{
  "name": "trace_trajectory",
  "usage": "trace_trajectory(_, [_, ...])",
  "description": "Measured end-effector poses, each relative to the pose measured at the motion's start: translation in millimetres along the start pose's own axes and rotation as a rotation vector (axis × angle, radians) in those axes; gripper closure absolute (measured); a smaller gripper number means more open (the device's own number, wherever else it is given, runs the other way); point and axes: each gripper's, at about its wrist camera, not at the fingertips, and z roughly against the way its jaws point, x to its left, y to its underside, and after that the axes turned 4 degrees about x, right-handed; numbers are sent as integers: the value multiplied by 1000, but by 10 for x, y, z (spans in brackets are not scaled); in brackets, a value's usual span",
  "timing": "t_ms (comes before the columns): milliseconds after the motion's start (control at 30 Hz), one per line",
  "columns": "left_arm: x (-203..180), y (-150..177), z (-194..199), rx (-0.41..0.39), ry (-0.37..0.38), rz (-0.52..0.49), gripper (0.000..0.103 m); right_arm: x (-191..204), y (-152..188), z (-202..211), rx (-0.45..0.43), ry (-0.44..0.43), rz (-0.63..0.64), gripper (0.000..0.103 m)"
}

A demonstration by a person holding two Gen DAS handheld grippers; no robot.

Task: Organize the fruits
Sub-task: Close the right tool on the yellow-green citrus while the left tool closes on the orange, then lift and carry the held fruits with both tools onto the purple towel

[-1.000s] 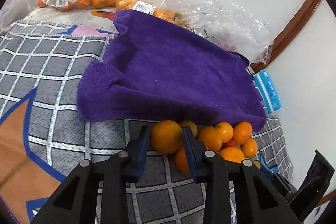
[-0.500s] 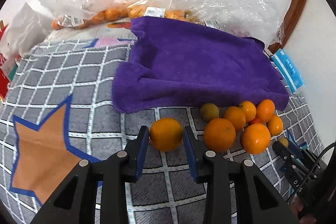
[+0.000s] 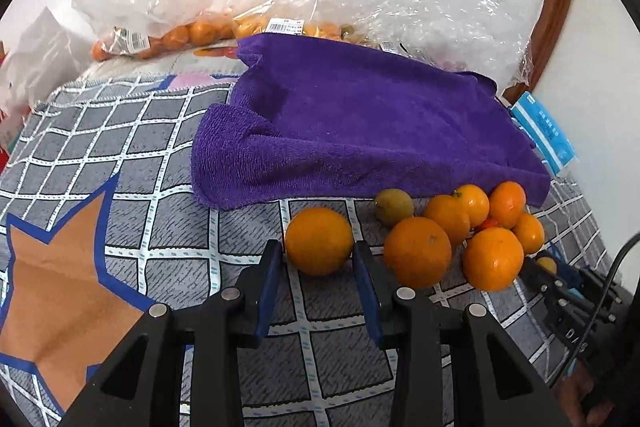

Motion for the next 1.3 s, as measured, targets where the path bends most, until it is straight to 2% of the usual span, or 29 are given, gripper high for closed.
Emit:
trace_trajectory(300, [78,3,16,-8,34,39,69,45,1,-3,-3,20,35,69])
trace_trajectory(400, [134,3,18,-11,60,66,71,24,8,-2,-5,-3,28,69])
trace_trajectory(467, [146,5,23,-13,76,76,71,1,17,12,-12,-26,21,75])
trace_trajectory(667, [153,13,92,-45,148,97,71,-26,39,100,-56,-93,9,75])
trace_trajectory(867, [125,15,191,-107,119,87,71,-90,47,205,-106,-107,-22,75])
trace_trajectory(1000, [127,-37,242,-94,75,101,71,-51,14,219,-94,-92,2,75])
trace_trajectory(1067, [136,-78,309,-99,77,110,71,-35,-33,266,-99,-98,12,75])
trace_trajectory(1300, [98,-458,614,-155,110,116,71,19,-478,530,-190,-118,34,75])
